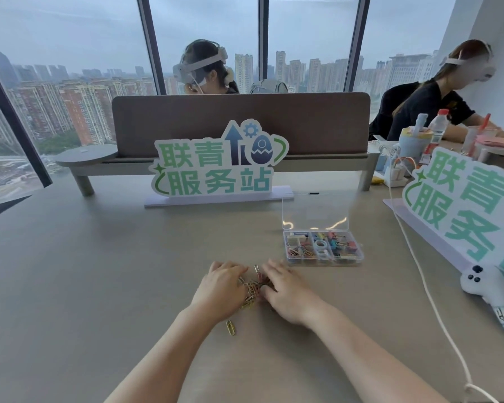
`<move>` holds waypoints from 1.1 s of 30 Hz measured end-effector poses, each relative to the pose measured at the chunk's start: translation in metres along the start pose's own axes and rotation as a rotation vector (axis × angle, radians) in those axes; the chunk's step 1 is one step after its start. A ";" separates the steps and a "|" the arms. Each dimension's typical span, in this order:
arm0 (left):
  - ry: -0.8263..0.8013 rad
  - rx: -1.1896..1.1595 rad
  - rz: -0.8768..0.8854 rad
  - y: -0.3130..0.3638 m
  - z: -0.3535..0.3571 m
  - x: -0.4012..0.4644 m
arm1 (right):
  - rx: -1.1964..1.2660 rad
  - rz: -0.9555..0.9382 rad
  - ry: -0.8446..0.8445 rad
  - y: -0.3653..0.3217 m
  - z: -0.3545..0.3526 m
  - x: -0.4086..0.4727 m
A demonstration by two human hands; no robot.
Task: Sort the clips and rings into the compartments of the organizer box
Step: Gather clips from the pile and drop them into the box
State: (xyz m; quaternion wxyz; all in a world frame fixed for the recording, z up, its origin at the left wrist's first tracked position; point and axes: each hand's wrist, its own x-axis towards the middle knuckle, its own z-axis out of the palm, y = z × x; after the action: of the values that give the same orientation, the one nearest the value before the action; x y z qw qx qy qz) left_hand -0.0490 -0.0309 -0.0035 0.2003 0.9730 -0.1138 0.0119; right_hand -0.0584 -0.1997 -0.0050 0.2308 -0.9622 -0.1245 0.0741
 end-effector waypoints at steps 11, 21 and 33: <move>-0.043 -0.306 0.035 0.005 0.009 -0.023 | -0.059 -0.021 0.051 -0.021 0.031 0.017; -0.160 -0.100 0.130 -0.022 -0.021 -0.034 | 0.011 -0.152 0.098 0.002 -0.008 -0.009; -0.058 0.159 0.165 -0.033 -0.011 -0.031 | -0.417 -0.284 0.138 0.012 0.003 0.000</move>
State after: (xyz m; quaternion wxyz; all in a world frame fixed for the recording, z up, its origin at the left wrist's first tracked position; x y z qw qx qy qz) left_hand -0.0716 0.0095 -0.0082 0.1173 0.9732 -0.1977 0.0092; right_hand -0.0571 -0.2083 -0.0134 0.0435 -0.9646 -0.2548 -0.0518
